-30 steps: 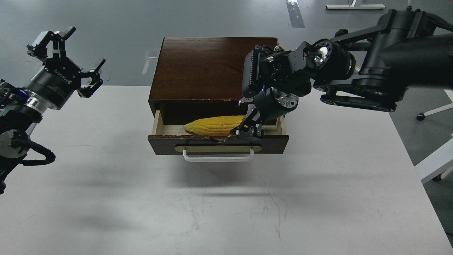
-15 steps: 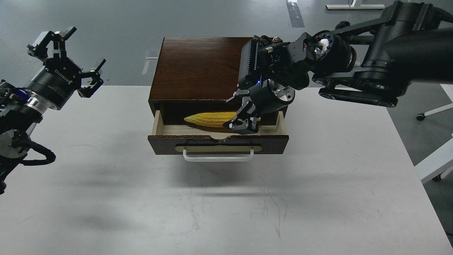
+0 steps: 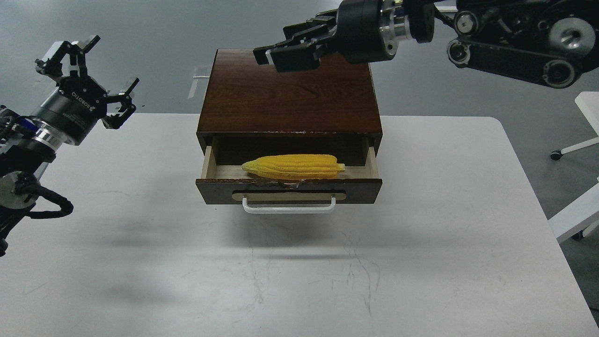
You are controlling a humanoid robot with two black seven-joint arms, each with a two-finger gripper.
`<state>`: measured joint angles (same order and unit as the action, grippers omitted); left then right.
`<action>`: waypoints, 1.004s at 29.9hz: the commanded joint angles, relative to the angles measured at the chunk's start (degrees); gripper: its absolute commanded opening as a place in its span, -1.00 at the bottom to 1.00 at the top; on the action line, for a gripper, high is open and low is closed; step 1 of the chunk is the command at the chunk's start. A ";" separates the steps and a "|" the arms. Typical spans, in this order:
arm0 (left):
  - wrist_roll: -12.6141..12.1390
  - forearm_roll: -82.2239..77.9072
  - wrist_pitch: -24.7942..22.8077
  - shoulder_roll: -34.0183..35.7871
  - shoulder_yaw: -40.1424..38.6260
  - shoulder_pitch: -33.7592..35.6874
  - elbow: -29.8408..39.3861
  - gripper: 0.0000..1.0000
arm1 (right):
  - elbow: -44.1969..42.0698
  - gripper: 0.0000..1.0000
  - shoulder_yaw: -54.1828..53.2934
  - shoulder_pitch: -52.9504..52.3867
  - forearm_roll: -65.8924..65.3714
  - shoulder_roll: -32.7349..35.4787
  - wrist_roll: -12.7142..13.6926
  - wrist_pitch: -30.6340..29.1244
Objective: Put corn in drawer with both arms
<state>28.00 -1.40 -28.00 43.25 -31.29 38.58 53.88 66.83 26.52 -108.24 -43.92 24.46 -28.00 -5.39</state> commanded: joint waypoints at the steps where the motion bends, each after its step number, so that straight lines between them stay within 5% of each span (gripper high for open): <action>1: 0.00 0.00 0.00 -0.10 0.00 0.00 -0.01 0.96 | -0.03 0.87 -6.54 7.92 12.16 5.93 0.00 0.12; 9: 0.00 -0.09 0.00 -0.45 0.00 -0.09 -0.01 0.96 | -0.20 0.87 -27.89 35.59 20.62 14.82 0.00 0.30; 17: 0.00 -0.09 0.00 -1.24 0.09 -0.52 -0.01 0.96 | -2.22 0.87 -43.20 57.24 32.65 13.60 0.00 0.73; 30: 0.00 -0.09 0.00 -2.03 0.00 -1.41 -0.01 0.96 | -9.25 0.98 -52.27 68.07 37.85 3.41 0.00 2.49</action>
<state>28.00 -1.50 -28.00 41.28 -31.21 37.26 53.88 58.59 -25.53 -40.61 -5.97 29.82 -27.99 -3.21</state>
